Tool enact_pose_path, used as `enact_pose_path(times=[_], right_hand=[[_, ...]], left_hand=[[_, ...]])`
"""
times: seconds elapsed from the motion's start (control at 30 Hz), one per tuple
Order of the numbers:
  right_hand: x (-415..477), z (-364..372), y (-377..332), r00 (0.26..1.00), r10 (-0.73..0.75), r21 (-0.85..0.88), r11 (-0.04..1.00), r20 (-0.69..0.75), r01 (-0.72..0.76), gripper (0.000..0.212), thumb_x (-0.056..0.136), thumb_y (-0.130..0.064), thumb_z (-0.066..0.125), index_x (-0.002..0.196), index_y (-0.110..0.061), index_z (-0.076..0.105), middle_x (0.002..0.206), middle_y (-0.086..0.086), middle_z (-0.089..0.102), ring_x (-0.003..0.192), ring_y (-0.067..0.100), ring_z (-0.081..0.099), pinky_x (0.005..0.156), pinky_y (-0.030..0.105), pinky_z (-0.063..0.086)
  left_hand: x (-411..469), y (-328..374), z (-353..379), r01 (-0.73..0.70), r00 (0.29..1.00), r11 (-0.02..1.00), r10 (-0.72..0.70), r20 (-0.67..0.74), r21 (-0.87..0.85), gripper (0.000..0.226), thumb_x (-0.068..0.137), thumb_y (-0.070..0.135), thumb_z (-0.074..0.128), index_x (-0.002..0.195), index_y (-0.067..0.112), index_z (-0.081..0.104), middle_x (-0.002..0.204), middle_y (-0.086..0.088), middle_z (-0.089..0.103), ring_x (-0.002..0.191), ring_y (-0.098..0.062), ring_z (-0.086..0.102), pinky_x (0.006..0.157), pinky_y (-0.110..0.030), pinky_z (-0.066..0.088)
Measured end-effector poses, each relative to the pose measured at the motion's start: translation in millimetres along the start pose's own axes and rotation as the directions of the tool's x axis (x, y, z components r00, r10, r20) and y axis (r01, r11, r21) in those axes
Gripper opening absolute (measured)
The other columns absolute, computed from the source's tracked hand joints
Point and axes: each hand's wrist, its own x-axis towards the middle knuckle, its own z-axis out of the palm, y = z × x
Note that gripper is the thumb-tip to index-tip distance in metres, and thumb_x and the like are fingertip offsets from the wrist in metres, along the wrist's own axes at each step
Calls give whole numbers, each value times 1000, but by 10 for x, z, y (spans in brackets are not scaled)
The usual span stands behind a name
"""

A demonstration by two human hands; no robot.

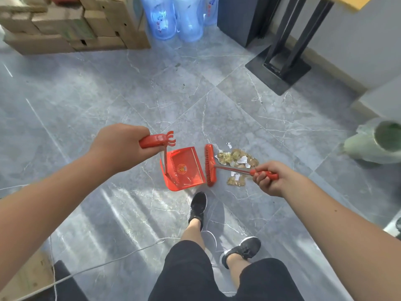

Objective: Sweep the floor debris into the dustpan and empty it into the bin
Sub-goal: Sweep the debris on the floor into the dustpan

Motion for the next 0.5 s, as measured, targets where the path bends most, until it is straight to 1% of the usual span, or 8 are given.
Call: enact_pose_path(times=[0.1,0.27,0.37,0.43,0.5], right_hand=[[-57,-203,-37,1000,-10,25,1000,-12,10,13,99,-9,44,90,-1,51,57,7,46,28,5,43,22,15,30],[-158,-524,-46,999,-28,94,995,-30,31,16,99,-10,45,88,0,51,58,7,46,28,5,42,22,15,29],[-231,-672,-39,998,-35,92,995,-57,40,13,98,-10,45,92,0,51,59,7,47,29,5,42,23,14,29],[-281,-750,-45,996,-48,72,996,-81,54,11,97,-9,46,95,0,52,63,7,46,29,4,42,24,13,30],[-320,-805,-48,996,-51,65,996,-79,56,9,97,-8,46,95,-1,52,63,7,47,30,5,42,24,14,30]], left_hand=[[135,115,22,-32,999,999,32,5,-9,61,80,72,62,57,17,48,48,6,45,48,-19,45,48,-26,32],[345,309,75,-80,997,997,81,20,-20,61,81,71,60,59,16,47,48,6,45,49,-22,46,48,-28,34],[442,421,86,-99,995,995,99,30,-16,59,82,71,59,58,18,45,50,7,44,49,-22,46,49,-28,32],[513,480,78,-115,993,993,115,27,-14,58,83,69,61,57,20,43,49,6,43,46,-19,43,47,-27,29],[584,531,70,-124,992,992,125,32,-15,58,83,68,61,57,19,45,48,6,44,44,-14,41,46,-26,29]])
